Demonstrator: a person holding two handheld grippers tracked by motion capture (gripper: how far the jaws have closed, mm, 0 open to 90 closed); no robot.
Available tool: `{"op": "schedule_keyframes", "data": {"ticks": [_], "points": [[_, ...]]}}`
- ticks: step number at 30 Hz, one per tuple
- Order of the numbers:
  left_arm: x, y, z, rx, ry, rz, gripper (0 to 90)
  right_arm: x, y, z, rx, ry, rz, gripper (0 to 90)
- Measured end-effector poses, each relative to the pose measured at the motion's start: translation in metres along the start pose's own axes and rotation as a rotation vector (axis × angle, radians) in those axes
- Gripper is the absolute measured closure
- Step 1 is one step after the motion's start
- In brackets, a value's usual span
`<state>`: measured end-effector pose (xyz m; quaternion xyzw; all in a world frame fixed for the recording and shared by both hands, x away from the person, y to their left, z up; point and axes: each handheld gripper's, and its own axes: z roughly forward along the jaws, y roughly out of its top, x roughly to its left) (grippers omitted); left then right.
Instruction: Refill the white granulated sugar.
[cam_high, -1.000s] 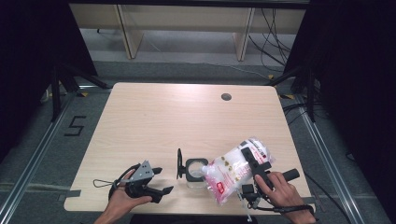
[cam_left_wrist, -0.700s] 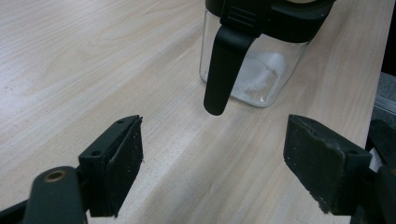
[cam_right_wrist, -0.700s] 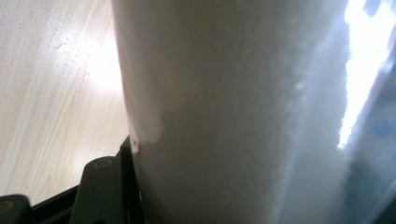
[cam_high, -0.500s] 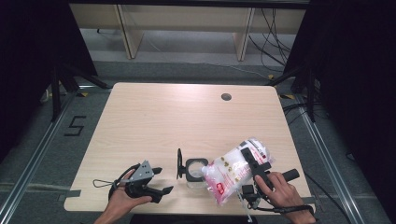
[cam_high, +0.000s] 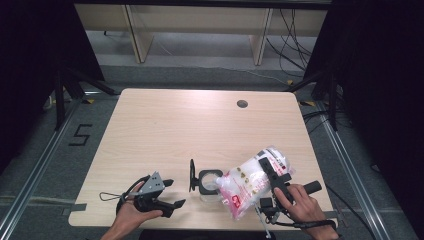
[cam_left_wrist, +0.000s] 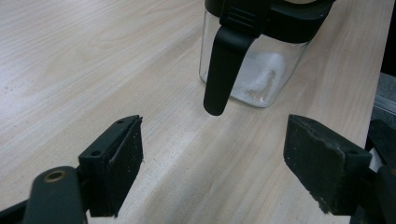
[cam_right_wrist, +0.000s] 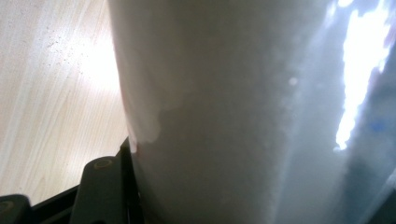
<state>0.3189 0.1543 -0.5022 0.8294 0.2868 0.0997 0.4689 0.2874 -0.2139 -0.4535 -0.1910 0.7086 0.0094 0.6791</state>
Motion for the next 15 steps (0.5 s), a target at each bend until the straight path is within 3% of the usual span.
{"op": "schedule_keyframes", "data": {"ticks": [3,5,9,10,11,12,13,15], "points": [[0.0002,0.0003,-0.0003,-0.004,0.003,0.014,19.4,0.0002,0.0002,0.0018,-0.032,-0.022,-0.015,39.0],[0.0008,0.0004,-0.0001,-0.004,0.001,0.017,19.4,0.0028,0.0002,0.0014,-0.021,-0.009,0.012,39.0],[0.0012,0.0009,-0.0010,0.005,0.005,0.025,19.4,0.0000,0.0009,0.0023,-0.042,-0.025,-0.028,39.0],[0.0011,0.0009,-0.0010,0.006,0.005,0.026,19.3,0.0022,0.0008,0.0020,-0.031,-0.019,-0.007,39.0],[0.0010,0.0005,-0.0004,-0.004,0.001,0.024,19.3,0.0034,0.0007,0.0018,-0.025,-0.013,0.005,38.9],[-0.0006,-0.0001,-0.0002,-0.005,0.003,-0.005,19.4,0.0005,0.0002,0.0022,-0.039,-0.018,-0.045,39.0],[-0.0005,-0.0001,-0.0002,-0.005,0.004,-0.004,19.3,0.0003,-0.0002,0.0021,-0.035,-0.019,-0.051,39.0],[-0.0003,0.0003,-0.0010,0.003,0.009,-0.001,19.4,0.0016,-0.0007,0.0039,-0.049,-0.017,-0.030,39.0]]}}
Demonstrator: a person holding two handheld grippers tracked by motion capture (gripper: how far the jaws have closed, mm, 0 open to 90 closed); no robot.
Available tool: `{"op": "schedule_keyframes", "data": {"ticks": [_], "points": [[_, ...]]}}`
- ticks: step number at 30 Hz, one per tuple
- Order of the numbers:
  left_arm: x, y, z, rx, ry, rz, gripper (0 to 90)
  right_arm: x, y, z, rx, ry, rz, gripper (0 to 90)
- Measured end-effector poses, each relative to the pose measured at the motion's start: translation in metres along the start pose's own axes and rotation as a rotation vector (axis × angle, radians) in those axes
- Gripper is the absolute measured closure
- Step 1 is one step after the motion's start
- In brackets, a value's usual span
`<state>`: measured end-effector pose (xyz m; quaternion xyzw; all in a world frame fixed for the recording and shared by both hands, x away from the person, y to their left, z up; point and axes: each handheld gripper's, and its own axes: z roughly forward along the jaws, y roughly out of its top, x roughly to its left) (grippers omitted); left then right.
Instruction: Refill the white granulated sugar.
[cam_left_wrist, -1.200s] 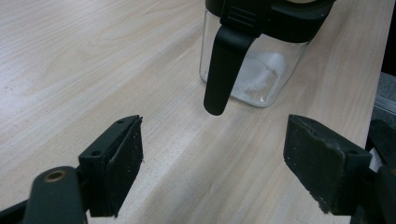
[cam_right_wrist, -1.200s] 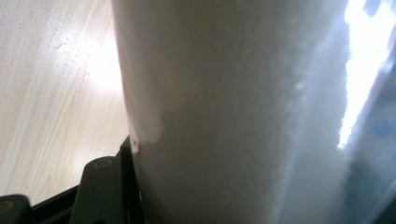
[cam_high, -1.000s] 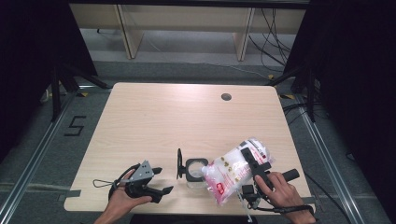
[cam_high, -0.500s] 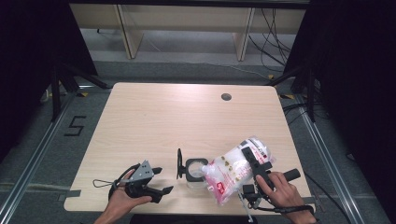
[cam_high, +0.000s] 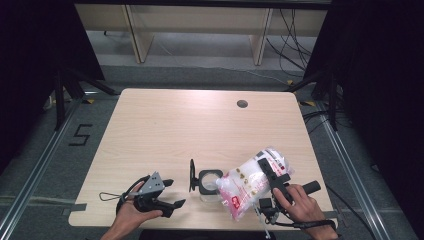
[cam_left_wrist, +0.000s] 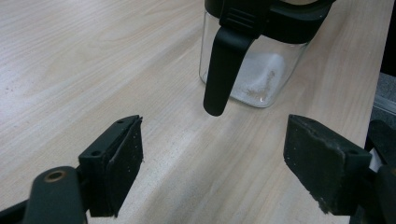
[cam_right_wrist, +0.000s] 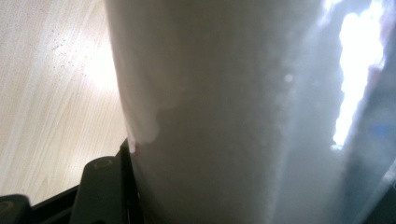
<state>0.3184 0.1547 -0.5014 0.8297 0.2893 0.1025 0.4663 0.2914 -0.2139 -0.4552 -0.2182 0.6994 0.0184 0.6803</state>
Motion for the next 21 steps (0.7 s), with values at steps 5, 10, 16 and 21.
{"op": "schedule_keyframes", "data": {"ticks": [5,10,16,21], "points": [[0.0003,-0.0006,0.0008,-0.010,-0.002,-0.004,19.4,-0.0013,-0.0012,0.0017,-0.034,-0.030,-0.007,39.0],[-0.0001,-0.0002,0.0000,0.000,0.001,-0.005,19.4,0.0008,-0.0014,0.0010,-0.019,-0.022,0.003,39.0],[0.0007,-0.0003,-0.0001,-0.001,0.004,0.005,19.3,0.0005,-0.0009,0.0012,-0.025,-0.026,-0.013,39.0],[0.0003,-0.0003,-0.0004,-0.001,0.002,-0.004,19.3,-0.0002,-0.0015,0.0012,-0.026,-0.024,-0.020,39.0]]}}
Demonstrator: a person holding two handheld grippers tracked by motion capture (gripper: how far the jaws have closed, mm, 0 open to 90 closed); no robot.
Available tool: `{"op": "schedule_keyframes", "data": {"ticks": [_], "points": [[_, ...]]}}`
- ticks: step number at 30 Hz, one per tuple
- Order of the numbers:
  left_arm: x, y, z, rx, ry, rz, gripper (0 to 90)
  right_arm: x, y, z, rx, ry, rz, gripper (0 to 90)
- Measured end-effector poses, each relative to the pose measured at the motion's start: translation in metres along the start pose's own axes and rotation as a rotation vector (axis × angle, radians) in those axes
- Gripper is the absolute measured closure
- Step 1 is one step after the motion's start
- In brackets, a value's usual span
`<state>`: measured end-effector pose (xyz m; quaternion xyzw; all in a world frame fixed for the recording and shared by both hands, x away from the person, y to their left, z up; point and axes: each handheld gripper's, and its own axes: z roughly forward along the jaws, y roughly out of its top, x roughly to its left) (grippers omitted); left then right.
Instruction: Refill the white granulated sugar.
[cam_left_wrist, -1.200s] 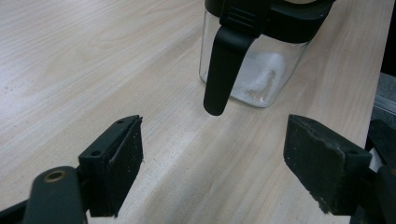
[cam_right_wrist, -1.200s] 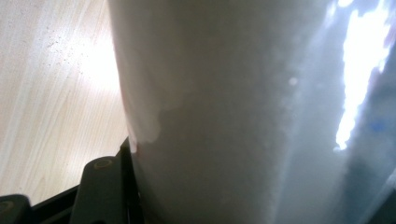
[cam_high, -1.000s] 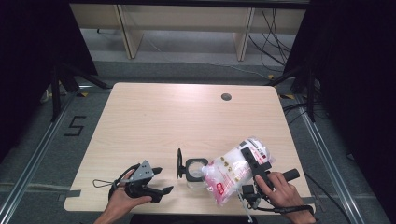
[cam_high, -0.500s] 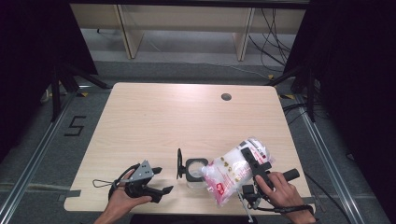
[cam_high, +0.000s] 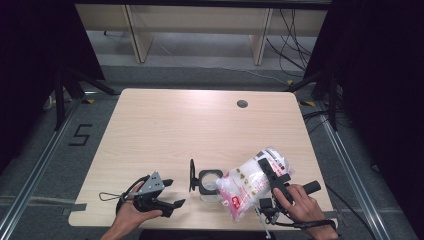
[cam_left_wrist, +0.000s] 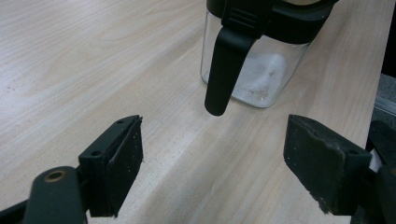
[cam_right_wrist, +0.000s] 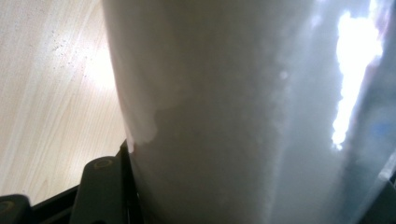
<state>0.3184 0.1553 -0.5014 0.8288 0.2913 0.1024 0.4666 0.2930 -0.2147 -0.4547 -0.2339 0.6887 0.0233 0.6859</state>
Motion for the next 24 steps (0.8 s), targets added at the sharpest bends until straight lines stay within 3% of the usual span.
{"op": "schedule_keyframes", "data": {"ticks": [1,2,4,7,8,13,17,24], "points": [[0.0000,0.0000,0.0000,0.000,0.000,0.000,19.3,0.0000,0.0000,0.0000,0.000,0.000,0.000,39.0],[0.0029,0.0009,-0.0009,0.012,0.004,0.040,19.3,0.0003,-0.0001,0.0000,0.000,-0.002,0.007,39.0],[0.0008,0.0003,-0.0002,0.000,0.003,0.012,19.4,0.0011,-0.0002,-0.0003,0.006,0.000,0.017,38.9],[0.0010,0.0004,0.0000,0.000,-0.003,0.017,19.3,-0.0001,-0.0004,0.0007,-0.008,-0.005,0.007,39.0],[-0.0002,0.0000,0.0001,0.001,0.000,-0.003,19.4,0.0001,-0.0005,0.0006,-0.007,-0.005,0.004,39.0],[-0.0003,-0.0002,0.0002,0.001,0.001,-0.003,19.3,0.0024,-0.0004,0.0007,-0.001,0.003,0.020,39.0],[0.0002,0.0000,0.0001,0.001,0.002,0.003,19.4,-0.0003,0.0005,0.0009,-0.016,-0.017,-0.014,38.9],[0.0008,0.0001,-0.0004,-0.007,0.002,0.010,19.4,0.0001,0.0003,-0.0003,-0.011,-0.007,-0.003,38.9]]}}
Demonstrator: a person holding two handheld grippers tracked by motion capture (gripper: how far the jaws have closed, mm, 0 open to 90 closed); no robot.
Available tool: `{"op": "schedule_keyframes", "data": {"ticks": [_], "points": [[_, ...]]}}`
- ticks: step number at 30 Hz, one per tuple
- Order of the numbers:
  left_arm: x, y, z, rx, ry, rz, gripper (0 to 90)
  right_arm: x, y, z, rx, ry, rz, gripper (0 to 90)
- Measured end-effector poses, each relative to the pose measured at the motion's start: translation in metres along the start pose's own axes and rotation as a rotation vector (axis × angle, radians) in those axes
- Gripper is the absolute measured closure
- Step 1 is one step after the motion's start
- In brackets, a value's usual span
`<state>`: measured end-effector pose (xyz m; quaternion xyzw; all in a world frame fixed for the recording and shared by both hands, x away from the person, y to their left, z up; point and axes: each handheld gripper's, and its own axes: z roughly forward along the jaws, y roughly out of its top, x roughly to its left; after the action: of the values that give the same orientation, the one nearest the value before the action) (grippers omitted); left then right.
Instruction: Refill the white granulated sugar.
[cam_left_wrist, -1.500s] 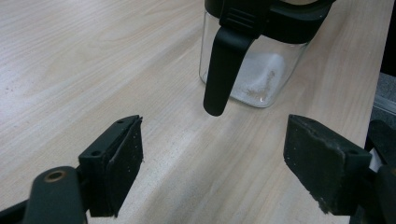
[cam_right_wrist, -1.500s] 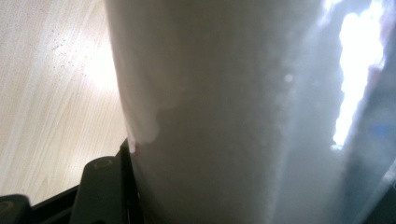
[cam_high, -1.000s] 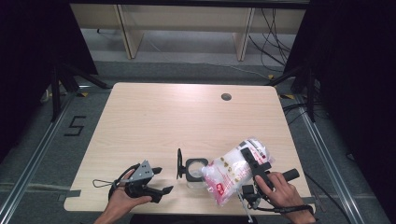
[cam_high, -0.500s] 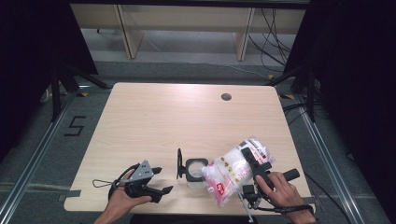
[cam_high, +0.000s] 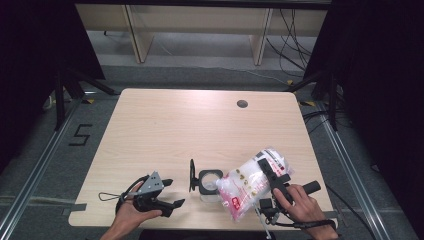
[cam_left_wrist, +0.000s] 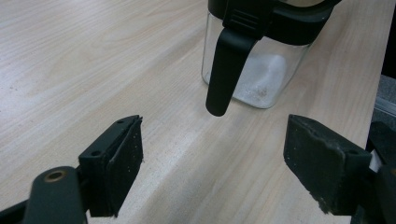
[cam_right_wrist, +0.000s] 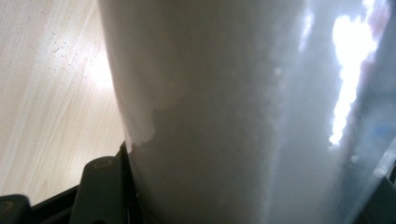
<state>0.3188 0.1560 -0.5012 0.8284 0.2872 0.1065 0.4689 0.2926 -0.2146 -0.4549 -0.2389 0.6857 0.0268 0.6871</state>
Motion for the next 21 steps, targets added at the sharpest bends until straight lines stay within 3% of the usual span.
{"op": "schedule_keyframes", "data": {"ticks": [7,8,13,14,15,18,19,21], "points": [[0.0001,0.0000,0.0000,0.001,-0.002,0.000,19.2,0.0022,-0.0005,0.0003,0.005,0.006,0.026,38.9],[-0.0004,0.0000,0.0000,0.000,-0.002,0.000,19.2,0.0004,-0.0001,0.0004,0.001,0.001,0.003,39.0],[-0.0002,-0.0004,0.0000,0.015,0.006,-0.001,19.1,0.0002,0.0000,-0.0002,-0.002,-0.005,0.001,38.9],[-0.0015,-0.0008,0.0013,-0.006,-0.004,-0.020,19.1,0.0003,-0.0002,-0.0006,-0.002,-0.003,0.000,38.9],[0.0000,-0.0002,0.0005,0.001,-0.001,0.004,19.1,0.0006,-0.0003,-0.0008,0.001,-0.002,0.005,38.9],[0.0010,-0.0002,0.0005,0.001,-0.004,0.012,19.1,0.0009,-0.0004,-0.0001,-0.003,-0.008,0.005,38.9],[0.0018,-0.0004,0.0012,-0.005,-0.008,0.017,19.1,-0.0011,-0.0007,-0.0003,-0.004,-0.025,-0.019,38.9],[0.0005,-0.0010,0.0014,-0.006,-0.007,-0.013,19.0,-0.0010,-0.0011,-0.0005,0.007,-0.010,-0.029,38.9]]}}
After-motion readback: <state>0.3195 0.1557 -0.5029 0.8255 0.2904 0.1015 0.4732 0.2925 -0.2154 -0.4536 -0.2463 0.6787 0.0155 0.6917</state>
